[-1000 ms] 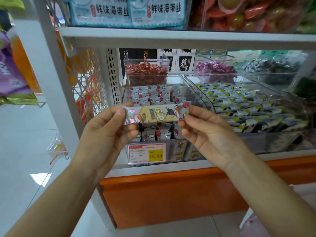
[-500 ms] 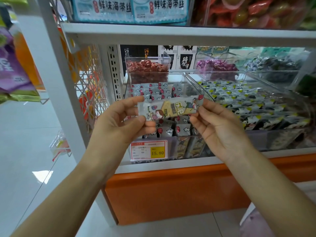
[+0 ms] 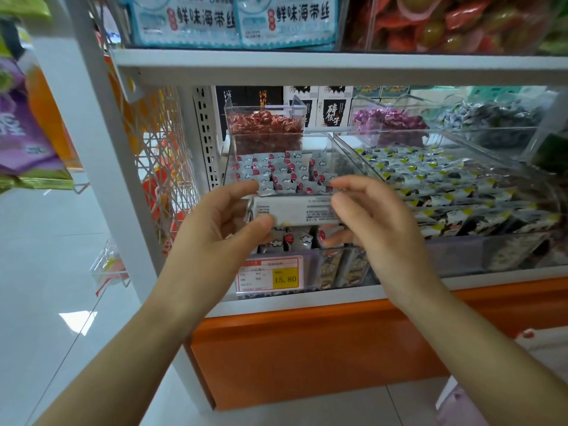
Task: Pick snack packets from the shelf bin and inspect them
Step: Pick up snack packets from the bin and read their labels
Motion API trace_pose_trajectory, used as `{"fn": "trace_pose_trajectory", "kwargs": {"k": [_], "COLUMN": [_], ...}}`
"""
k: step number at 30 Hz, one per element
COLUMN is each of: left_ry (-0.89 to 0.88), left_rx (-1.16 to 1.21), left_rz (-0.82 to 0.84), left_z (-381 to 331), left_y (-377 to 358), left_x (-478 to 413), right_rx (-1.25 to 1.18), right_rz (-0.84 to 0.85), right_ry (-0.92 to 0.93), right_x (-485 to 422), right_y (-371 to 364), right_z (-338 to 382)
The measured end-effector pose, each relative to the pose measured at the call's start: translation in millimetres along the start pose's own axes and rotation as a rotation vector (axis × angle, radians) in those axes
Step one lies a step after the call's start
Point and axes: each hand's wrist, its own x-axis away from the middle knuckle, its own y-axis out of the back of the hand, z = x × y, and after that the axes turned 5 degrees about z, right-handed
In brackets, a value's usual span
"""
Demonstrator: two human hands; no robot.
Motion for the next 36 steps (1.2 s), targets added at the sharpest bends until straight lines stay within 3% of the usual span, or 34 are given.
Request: {"fn": "trace_pose_trajectory", "kwargs": {"k": [11, 19, 26, 31, 36], "left_ry": [-0.043, -0.020, -0.068, -0.045, -0.068], "left_rx": [-0.250, -0.348, -0.532, -0.463, -0.442], "left_rz": [0.071, -0.006, 0.019, 0.096, 0.124], "left_z": [-6, -13, -14, -16, -13], "left_y": [-6, 3, 16, 10, 9], "left_x": [5, 0, -3, 0, -2], "right_rx": [0.266, 0.351, 0.308, 0.277, 0.230], "right_rz": [-0.056, 0.066, 0.129, 0.071, 0.195], "right_ry": [0.101, 0.197, 0.177, 0.074, -0.088], "right_x": [-1, 0, 0, 0, -8], "right_y": [3, -4, -6, -5, 9], "right_z": [2, 1, 0, -4, 2]}}
